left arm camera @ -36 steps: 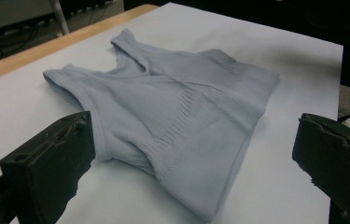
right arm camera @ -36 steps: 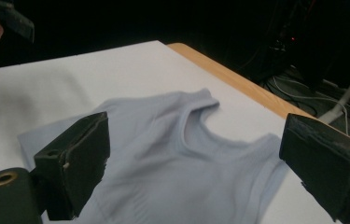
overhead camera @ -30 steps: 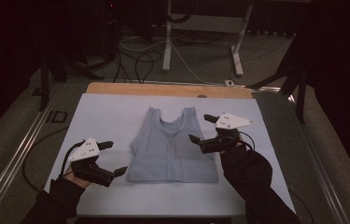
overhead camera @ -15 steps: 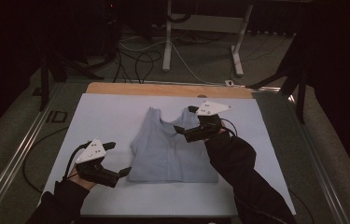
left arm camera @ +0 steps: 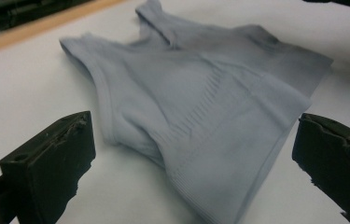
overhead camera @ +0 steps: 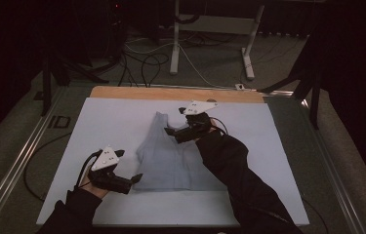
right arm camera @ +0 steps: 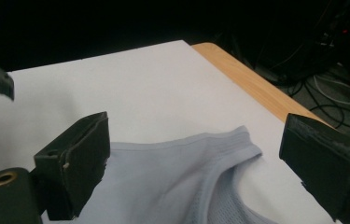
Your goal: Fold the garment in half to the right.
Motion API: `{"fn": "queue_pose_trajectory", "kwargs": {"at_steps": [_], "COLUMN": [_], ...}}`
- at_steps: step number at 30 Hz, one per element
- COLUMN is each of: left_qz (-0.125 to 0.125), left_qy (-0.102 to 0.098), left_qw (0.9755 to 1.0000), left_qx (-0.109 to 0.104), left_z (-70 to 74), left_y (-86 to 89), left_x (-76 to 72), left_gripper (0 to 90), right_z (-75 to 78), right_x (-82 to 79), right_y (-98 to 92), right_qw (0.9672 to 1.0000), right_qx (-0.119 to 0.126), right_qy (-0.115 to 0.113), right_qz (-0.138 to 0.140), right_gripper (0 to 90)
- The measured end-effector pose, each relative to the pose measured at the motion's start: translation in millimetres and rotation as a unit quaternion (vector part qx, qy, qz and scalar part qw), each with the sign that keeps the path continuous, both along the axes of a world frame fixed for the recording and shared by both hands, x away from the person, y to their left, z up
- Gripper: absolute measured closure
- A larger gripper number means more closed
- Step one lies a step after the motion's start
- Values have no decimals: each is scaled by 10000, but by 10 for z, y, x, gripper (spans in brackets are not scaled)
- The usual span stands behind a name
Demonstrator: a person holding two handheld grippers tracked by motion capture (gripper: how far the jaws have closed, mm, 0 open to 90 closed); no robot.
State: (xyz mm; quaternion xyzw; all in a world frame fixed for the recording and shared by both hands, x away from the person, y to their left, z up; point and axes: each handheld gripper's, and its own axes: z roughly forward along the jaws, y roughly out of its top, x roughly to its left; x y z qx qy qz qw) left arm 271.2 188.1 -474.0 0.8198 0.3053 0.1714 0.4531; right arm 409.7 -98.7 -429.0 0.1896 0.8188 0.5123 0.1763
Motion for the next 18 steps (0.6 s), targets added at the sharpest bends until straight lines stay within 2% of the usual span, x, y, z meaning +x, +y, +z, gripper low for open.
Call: {"fn": "queue_pose_trajectory", "kwargs": {"at_steps": [3, 9, 10, 13, 15, 17, 18], "left_qz": [18, 28, 46, 15, 82, 123, 70], "left_qy": [37, 202, 325, 424, 576, 616, 758], "left_qw": [10000, 9998, 9994, 9990, 9982, 9978, 9968], "left_qx": [83, 79, 128, 144, 166, 194, 243], "left_z": [-67, -189, -240, -308, -347, -361, -383], "left_y": [-22, -55, -75, -105, -113, -123, -144], "left_x": [16, 57, 74, 90, 114, 117, 127], "left_gripper": [5, 5, 5, 5, 5, 5, 5], "right_z": [-44, -136, -173, -204, -219, -227, -238], "right_x": [43, 114, 149, 179, 196, 204, 219], "right_y": [69, 142, 159, 188, 209, 214, 234], "right_qw": [10000, 9999, 9999, 9998, 9997, 9997, 9997], "right_qx": [10, -49, -72, -61, -84, -83, -114], "right_qy": [66, 123, 139, 204, 209, 216, 235], "right_qz": [8, -28, -23, -28, -23, -14, 7], "right_gripper": [88, 88, 88, 88, 88, 88, 88]}}
